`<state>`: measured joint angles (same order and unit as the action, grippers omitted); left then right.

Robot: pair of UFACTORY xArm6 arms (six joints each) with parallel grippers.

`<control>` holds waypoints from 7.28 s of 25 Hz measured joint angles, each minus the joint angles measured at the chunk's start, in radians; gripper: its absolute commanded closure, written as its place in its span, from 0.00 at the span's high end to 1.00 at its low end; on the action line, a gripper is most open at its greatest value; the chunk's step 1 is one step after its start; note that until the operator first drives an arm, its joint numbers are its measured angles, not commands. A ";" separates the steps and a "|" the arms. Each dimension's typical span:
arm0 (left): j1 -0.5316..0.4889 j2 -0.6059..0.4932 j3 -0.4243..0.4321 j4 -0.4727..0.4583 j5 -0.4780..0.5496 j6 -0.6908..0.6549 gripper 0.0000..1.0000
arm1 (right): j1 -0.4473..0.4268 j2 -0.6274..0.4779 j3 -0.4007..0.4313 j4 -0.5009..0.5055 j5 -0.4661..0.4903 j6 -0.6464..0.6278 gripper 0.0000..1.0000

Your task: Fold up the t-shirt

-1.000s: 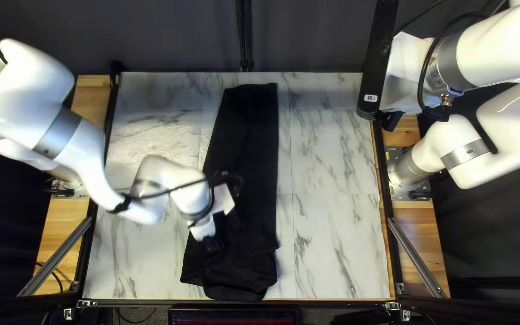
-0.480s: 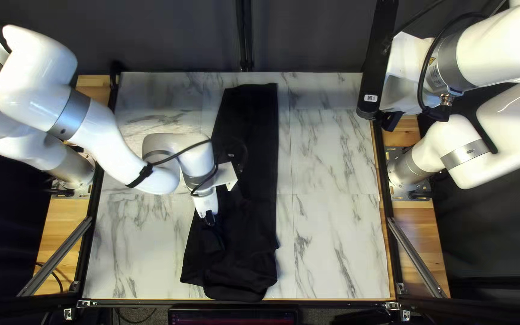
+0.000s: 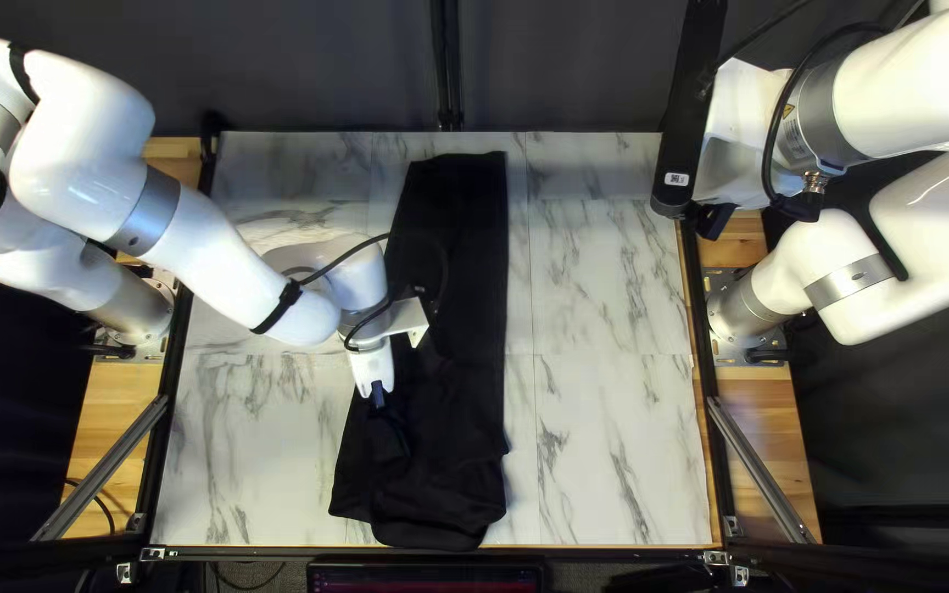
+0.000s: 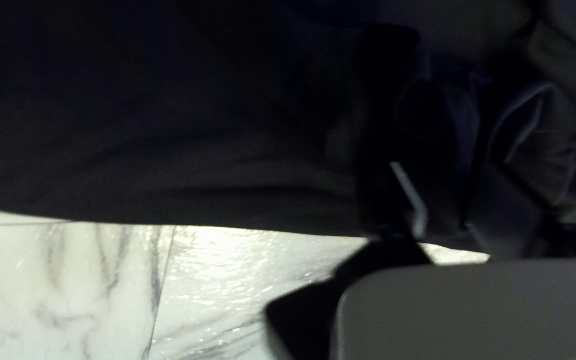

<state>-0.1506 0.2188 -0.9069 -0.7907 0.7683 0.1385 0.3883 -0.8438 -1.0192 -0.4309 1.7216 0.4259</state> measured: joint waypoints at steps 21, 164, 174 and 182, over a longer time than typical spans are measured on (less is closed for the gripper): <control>0.045 0.091 -0.162 0.116 0.107 -0.022 1.00 | 0.000 0.000 0.000 0.000 0.000 0.000 1.00; -0.439 0.413 -0.646 1.112 0.519 -1.106 0.60 | 0.000 0.000 0.000 0.000 0.000 0.000 1.00; -0.429 0.394 -0.589 1.097 0.475 -1.104 0.00 | 0.000 0.000 0.000 0.000 0.000 0.000 1.00; -0.434 0.378 -0.609 1.094 0.521 -1.096 0.00 | 0.000 0.000 0.000 0.000 0.000 0.000 1.00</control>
<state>-0.5849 0.5971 -1.5157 0.3032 1.2889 -0.9578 0.3883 -0.8438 -1.0192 -0.4309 1.7216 0.4259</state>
